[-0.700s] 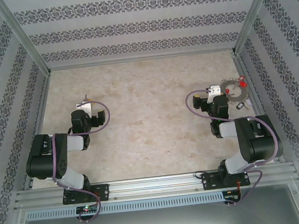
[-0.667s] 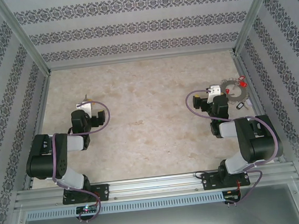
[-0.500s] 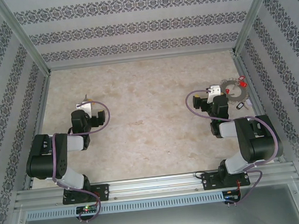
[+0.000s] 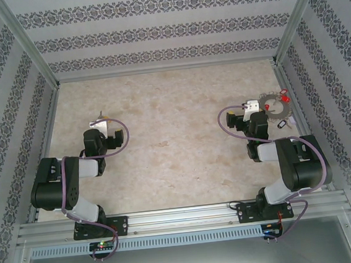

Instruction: Put the keys on the keyring

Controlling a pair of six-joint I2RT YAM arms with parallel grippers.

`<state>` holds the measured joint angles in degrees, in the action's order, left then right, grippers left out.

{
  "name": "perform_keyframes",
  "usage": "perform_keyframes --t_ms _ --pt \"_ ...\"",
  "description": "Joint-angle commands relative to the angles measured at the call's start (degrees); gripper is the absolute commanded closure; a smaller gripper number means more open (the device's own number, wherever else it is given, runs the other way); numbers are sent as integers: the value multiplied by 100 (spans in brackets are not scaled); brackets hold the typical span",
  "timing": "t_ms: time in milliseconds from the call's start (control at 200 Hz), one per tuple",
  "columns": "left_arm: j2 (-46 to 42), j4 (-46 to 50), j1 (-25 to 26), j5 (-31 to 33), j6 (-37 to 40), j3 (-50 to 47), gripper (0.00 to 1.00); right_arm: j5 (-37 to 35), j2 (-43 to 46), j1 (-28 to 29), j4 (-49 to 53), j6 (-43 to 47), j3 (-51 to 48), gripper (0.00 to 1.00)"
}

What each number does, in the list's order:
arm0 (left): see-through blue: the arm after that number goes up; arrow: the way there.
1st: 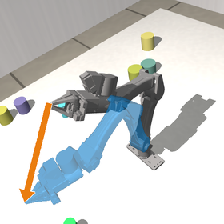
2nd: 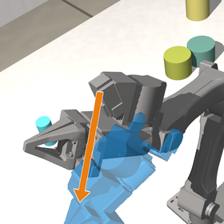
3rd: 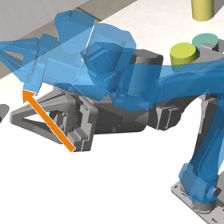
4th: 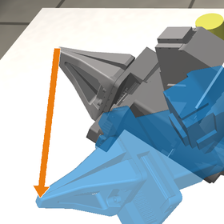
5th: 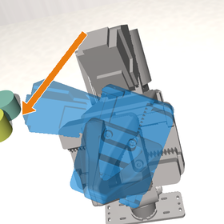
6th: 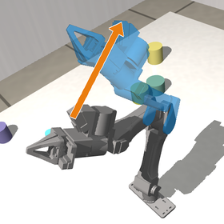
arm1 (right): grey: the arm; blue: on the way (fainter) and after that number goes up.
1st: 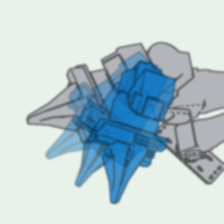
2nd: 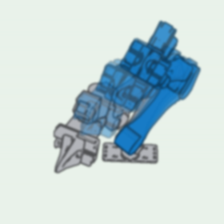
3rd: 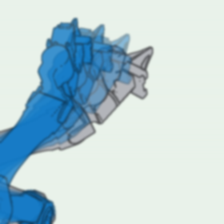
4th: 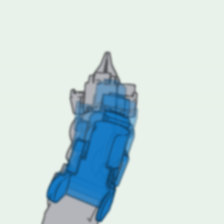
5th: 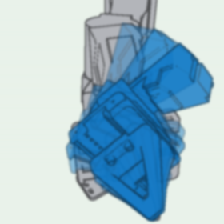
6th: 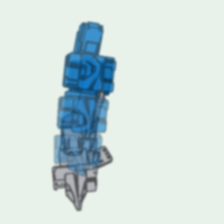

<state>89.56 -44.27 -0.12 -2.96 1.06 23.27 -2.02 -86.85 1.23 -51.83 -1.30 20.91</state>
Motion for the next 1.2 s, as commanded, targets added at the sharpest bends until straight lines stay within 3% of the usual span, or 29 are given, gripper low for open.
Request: perform_keyframes --t_ms 0,130,220,265,400,525,590,684,789,1129,1194 --pt "-17 -187 -71 -75 -109 108 1 56 -19 -53 -64 -68 107 2" --pt "-139 20 -52 95 -136 200 0 -500 167 -53 -10 -267 119 2" --pt "-907 1913 117 1097 -473 872 1 -1172 1028 -83 1996 -619 656 2" --pt "-1269 2534 150 1289 -598 1065 1 -1377 1271 -158 2687 -1023 964 2" --pt "-2441 3952 168 1470 -1374 1485 1 -1414 1539 -289 4065 -1581 1582 2" --pt "-3084 5313 167 1663 -2164 2197 1 -1360 1256 -422 5188 -1735 2251 3" --pt "-3226 5997 142 1921 -3000 2502 1 -1089 989 -689 5758 -1970 2612 5" --pt "-3059 6080 -68 575 -2710 2875 1 -488 545 -1207 6398 -2198 3101 7" --pt "-2524 6504 -76 -2 -2466 3422 1 -94 -61 -1625 6817 -2083 3521 11" --pt "-2188 6152 -67 126 -2292 2892 0 -423 -1817 -1727 7790 -870 4893 18" --pt "-2201 6185 -67 149 -2289 2902 0 -159 -2098 -1787 8026 -830 5206 18"
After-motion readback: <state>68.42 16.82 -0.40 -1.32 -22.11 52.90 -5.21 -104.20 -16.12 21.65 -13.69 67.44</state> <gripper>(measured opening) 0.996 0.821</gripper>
